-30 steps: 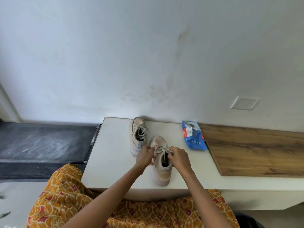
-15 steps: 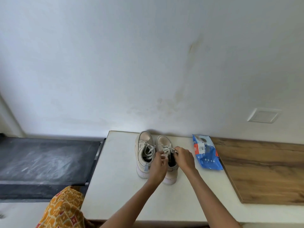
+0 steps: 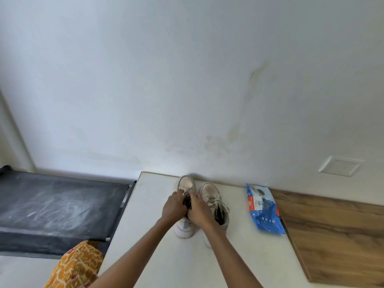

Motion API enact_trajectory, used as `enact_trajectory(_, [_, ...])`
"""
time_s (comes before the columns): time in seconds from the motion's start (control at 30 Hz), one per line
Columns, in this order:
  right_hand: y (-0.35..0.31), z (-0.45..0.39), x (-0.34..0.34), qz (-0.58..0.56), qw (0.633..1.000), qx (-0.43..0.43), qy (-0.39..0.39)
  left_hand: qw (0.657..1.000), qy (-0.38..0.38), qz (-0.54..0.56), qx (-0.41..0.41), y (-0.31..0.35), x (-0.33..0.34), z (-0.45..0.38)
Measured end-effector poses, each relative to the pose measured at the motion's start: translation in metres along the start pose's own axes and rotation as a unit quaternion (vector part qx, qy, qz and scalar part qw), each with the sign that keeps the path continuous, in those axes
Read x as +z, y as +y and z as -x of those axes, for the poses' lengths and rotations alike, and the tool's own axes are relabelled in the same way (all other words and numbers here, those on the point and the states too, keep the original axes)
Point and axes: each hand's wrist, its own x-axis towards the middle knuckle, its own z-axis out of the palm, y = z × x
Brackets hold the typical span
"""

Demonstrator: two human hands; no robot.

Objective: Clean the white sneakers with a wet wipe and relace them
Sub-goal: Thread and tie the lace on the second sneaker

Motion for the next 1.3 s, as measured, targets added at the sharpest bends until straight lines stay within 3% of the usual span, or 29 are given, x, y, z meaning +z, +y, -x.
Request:
enact_trajectory(0.27, [0.013, 0.046, 0.013, -0.032, 0.994, -0.027, 0.096, 0.999, -0.010, -0.031, 0.022, -0.015, 0.009, 0.056])
enact_trajectory(0.43, [0.019, 0.073, 0.008, -0.028, 0.994, -0.020, 0.099, 0.998, -0.028, -0.038, 0.037, -0.013, 0.004, 0.080])
enact_trajectory(0.6, [0.017, 0.077, -0.001, -0.231, 0.967, 0.057, 0.093, 0.996, -0.051, 0.040, 0.059, -0.011, -0.005, 0.078])
enact_trajectory(0.67, [0.012, 0.080, -0.010, -0.360, 0.929, 0.074, 0.049, 0.991, -0.065, 0.104, 0.057, -0.010, -0.009, 0.077])
enact_trajectory(0.73, [0.005, 0.082, -0.022, -0.507, 0.857, 0.089, 0.020, 0.978, -0.087, 0.183, 0.055, -0.008, -0.015, 0.076])
enact_trajectory(0.8, [0.000, 0.082, -0.035, -0.607, 0.787, 0.103, 0.044, 0.971, -0.109, 0.204, 0.068, -0.006, -0.022, 0.073])
enact_trajectory(0.97, [-0.002, 0.079, -0.060, -0.703, 0.697, 0.105, 0.093, 0.978, -0.166, 0.077, 0.097, -0.006, -0.026, 0.066])
enact_trajectory(1.03, [-0.005, 0.081, -0.070, -0.735, 0.660, 0.089, 0.126, 0.983, -0.143, 0.023, 0.114, -0.006, -0.021, 0.065])
enact_trajectory(1.17, [-0.006, 0.084, -0.090, -0.782, 0.589, 0.025, 0.201, 0.988, -0.103, 0.023, 0.109, -0.009, -0.014, 0.064])
enact_trajectory(1.2, [-0.004, 0.083, -0.092, -0.775, 0.593, 0.023, 0.217, 0.988, -0.100, 0.024, 0.111, -0.008, -0.014, 0.064])
enact_trajectory(1.23, [-0.001, 0.081, -0.092, -0.750, 0.620, 0.031, 0.229, 0.989, -0.096, 0.029, 0.111, -0.008, -0.015, 0.064])
enact_trajectory(1.3, [0.005, 0.076, -0.085, -0.632, 0.737, 0.078, 0.227, 0.989, -0.096, 0.044, 0.108, -0.007, -0.017, 0.064])
